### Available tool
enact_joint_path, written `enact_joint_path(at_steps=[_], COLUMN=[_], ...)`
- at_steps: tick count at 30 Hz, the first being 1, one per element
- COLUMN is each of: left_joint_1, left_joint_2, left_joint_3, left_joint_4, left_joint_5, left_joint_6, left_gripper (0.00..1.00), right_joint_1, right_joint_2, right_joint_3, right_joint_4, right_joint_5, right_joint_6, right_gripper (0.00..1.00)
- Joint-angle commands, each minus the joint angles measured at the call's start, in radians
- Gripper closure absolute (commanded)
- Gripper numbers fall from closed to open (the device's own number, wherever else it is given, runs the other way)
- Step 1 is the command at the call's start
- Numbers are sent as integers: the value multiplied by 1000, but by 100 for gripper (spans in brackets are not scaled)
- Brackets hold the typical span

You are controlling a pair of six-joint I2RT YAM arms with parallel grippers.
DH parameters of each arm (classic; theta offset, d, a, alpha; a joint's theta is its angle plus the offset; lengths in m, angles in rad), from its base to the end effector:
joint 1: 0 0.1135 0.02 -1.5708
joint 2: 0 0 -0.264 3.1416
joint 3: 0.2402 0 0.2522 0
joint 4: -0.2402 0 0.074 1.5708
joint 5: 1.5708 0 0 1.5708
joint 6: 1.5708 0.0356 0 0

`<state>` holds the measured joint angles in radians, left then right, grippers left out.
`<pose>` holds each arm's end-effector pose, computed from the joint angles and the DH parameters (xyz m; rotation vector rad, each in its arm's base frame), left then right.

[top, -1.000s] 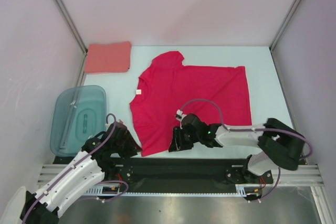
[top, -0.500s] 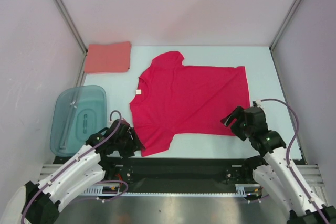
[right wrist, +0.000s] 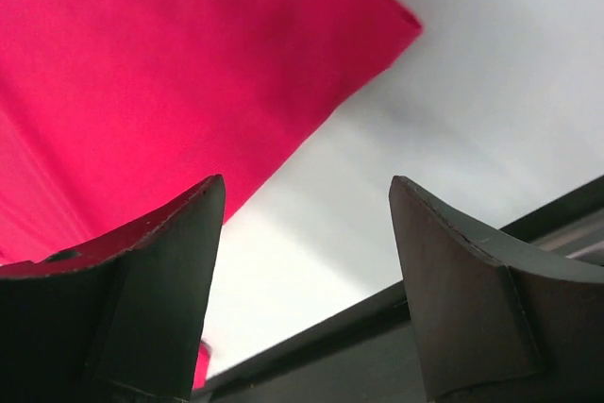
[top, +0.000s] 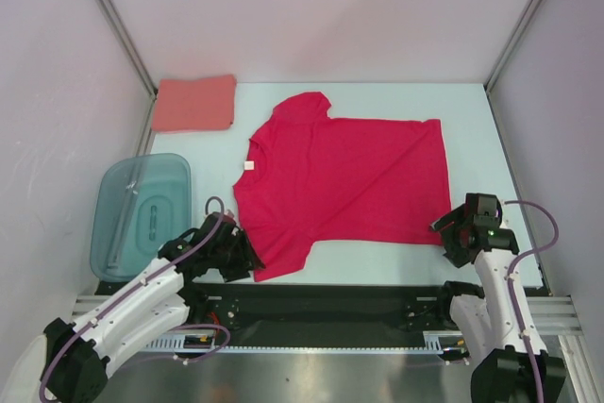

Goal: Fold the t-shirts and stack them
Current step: Fold the tshirt

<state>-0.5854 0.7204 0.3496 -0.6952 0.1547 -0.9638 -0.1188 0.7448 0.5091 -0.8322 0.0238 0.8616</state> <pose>0.1007 -0.0733 0.1593 -0.4736 2.7724 -0.6630 0.1299 -0.0164 0.1976 1.2577 2.3395 0.2182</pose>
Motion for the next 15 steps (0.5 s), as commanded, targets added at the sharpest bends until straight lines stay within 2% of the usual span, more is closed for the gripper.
enact_joint_path(at_steps=[1,4,10,15], left_joint_1=[-7,-7,-10,-13], left_joint_2=[7,33,54,44], left_joint_3=[-20,-29,-41,-46], left_joint_4=[54,94,157,169], left_joint_5=[40,72,120,141], left_joint_6=[11,14,10,16], left_gripper=[44,44,67,88], right_joint_1=[-44,-79,-111,-134], right_joint_2=[-2,-22,-15,1], right_joint_3=[46,39,25,-36], right_joint_4=[-38,-39,-30,62], right_joint_5=[48,51,87,76], right_joint_6=[-21,-24,2,27], right_gripper=[25,27,34,41])
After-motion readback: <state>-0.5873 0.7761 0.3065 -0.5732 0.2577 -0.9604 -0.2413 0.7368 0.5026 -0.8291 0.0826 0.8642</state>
